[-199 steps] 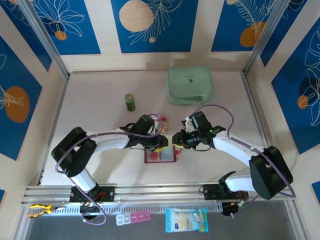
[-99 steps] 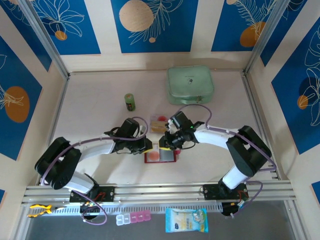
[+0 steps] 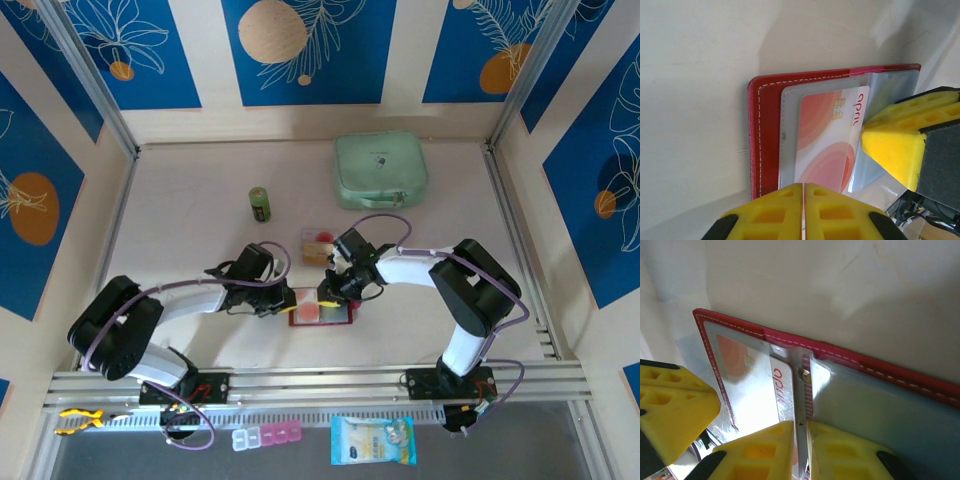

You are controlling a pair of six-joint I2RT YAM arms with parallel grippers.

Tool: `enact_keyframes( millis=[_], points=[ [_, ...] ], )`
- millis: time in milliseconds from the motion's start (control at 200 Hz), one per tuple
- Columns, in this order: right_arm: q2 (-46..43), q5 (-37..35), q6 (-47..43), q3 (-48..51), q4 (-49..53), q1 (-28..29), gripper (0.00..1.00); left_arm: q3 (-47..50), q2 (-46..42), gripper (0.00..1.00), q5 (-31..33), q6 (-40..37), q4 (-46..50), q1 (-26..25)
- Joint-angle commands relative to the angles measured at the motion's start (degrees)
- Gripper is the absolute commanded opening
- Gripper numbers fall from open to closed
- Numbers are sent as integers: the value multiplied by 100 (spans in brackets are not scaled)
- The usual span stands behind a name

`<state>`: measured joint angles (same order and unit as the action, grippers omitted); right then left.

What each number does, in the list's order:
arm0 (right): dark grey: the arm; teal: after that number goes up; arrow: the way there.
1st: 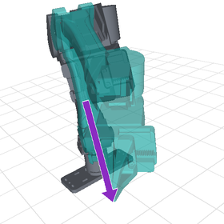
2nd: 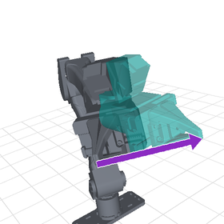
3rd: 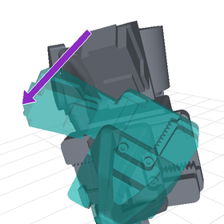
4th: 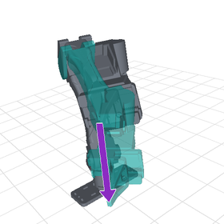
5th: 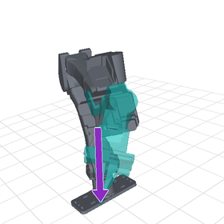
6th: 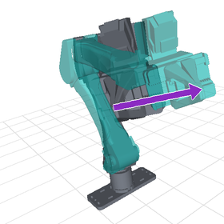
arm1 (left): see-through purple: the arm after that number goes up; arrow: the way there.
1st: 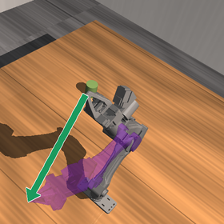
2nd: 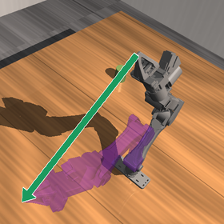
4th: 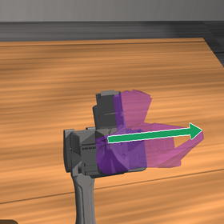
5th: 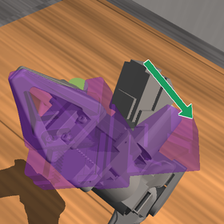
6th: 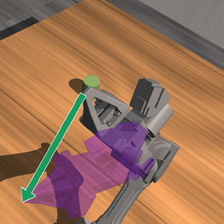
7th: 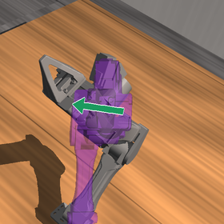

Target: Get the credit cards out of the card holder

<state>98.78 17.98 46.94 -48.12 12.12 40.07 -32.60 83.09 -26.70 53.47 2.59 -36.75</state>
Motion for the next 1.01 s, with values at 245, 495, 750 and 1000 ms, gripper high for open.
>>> enact_keyframes(
  millis=[245, 495, 750, 1000],
  points=[
    [-47, -206, -97, -230, 407, 123, 17, -159, 172, 7, -34, -184, 62, 88],
    [-263, -234, -107, -374, 563, 158, 17, -135, 295, 6, -93, -180, -37, 89],
    [-215, 20, -39, -382, 357, 174, 20, -98, 370, 5, 4, -231, 121, 88],
    [-49, 153, -5, -383, 239, 220, 21, -62, 339, 4, 55, -238, 206, 89]
  ],
)
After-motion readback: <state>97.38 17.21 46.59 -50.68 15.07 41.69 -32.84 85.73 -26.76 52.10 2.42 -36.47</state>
